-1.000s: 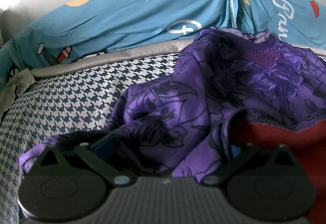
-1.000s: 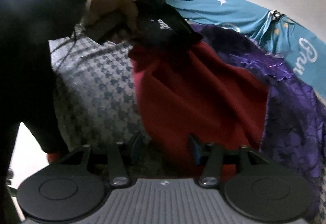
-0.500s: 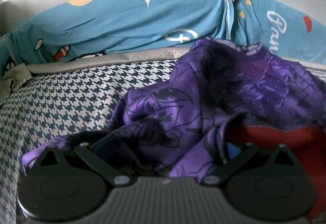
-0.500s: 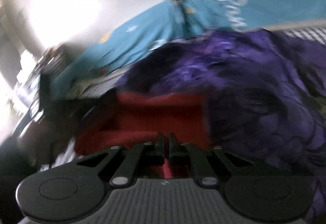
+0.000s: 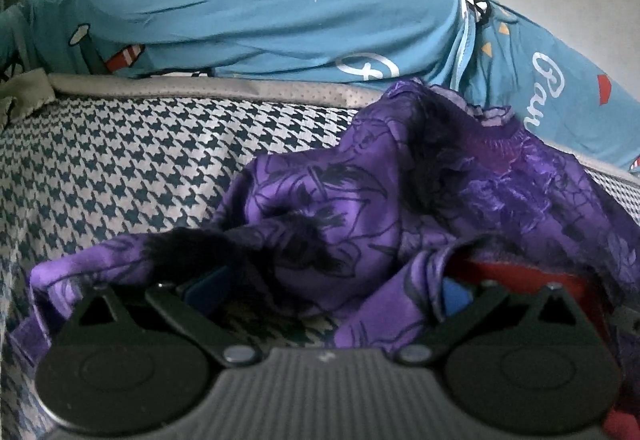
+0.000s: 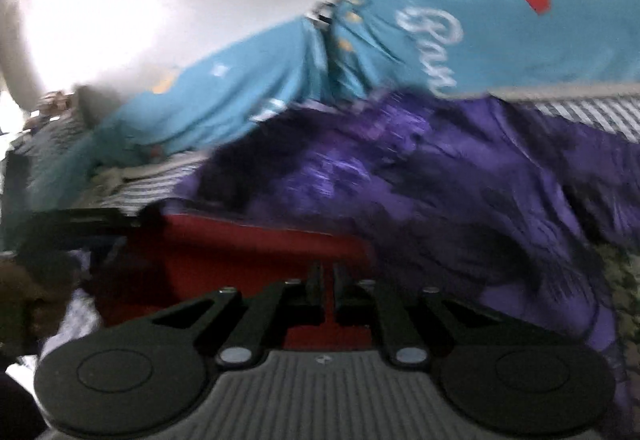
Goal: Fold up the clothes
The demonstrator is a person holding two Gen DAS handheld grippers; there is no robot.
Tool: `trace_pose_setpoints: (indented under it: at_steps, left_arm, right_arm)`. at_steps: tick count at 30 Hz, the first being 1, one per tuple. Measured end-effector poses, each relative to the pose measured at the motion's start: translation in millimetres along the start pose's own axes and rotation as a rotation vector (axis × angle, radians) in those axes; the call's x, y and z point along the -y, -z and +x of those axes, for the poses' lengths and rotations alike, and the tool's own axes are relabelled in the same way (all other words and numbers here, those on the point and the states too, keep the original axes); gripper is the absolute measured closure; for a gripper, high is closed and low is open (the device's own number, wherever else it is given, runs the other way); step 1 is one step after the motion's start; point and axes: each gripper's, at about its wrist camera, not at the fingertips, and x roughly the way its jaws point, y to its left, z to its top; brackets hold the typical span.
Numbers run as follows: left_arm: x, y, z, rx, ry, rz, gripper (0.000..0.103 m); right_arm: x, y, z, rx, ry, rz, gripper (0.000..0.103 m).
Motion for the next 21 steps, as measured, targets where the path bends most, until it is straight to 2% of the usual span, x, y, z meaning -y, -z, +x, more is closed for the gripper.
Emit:
trace_pose_setpoints:
  at_steps: [5,13,18,21]
  left_arm:
    - [4,0,-1,0.000,-0.012,0.010,0.000]
    - [11,2,-4,0.006,-0.024,0.026,0.000]
    - [15,3,-11,0.017,0.007,0.036,0.000]
    - [15,4,-15,0.025,0.013,0.036,0.000]
  right_arm:
    - [-26,4,-22,0.000,-0.116,-0.098,0.094]
    - [-72,36,-22,-0.096,-0.236,-0.300,0.094]
    - [-85,48,-4,-0.115,-0.192,-0.395,0.092]
    - [-90,54,8,-0.117,-0.157,-0.443,0.080]
